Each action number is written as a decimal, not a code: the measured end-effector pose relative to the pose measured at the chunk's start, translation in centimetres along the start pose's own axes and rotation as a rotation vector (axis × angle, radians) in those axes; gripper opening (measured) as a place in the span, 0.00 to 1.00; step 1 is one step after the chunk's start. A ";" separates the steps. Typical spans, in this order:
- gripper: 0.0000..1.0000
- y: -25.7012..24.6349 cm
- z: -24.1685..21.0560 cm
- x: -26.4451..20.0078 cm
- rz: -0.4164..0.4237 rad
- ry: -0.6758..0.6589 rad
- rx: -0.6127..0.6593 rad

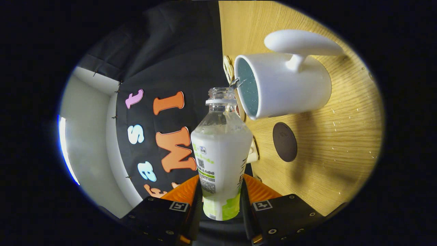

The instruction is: Take the bottle from table, then pour the juice into the cup, finally place the bottle on the coaster

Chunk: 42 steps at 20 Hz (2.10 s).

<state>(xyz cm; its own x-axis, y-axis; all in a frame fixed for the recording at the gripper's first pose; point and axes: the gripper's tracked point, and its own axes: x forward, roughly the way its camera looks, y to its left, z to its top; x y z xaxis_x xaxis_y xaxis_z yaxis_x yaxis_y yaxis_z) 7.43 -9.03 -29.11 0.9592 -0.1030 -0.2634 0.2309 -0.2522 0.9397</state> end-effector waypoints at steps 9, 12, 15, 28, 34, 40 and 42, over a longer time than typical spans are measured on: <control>0.54 2.6 -0.3 1.2 0.024 -0.007 0.053; 0.54 2.6 -0.4 1.2 0.025 -0.002 0.069; 0.54 2.9 -0.3 1.1 0.025 -0.001 0.086; 0.53 4.0 -0.1 1.2 0.033 -0.005 0.179; 0.54 4.5 -0.4 1.2 0.041 -0.013 0.263; 0.54 4.9 -0.2 1.1 0.068 -0.027 0.328; 0.54 5.0 -0.1 1.2 0.086 -0.034 0.357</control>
<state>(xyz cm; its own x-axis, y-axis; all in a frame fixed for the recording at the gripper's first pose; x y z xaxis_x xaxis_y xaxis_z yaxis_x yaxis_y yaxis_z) 9.72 -10.30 -24.73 0.9651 -0.1690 -0.2000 0.0728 -0.5603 0.8251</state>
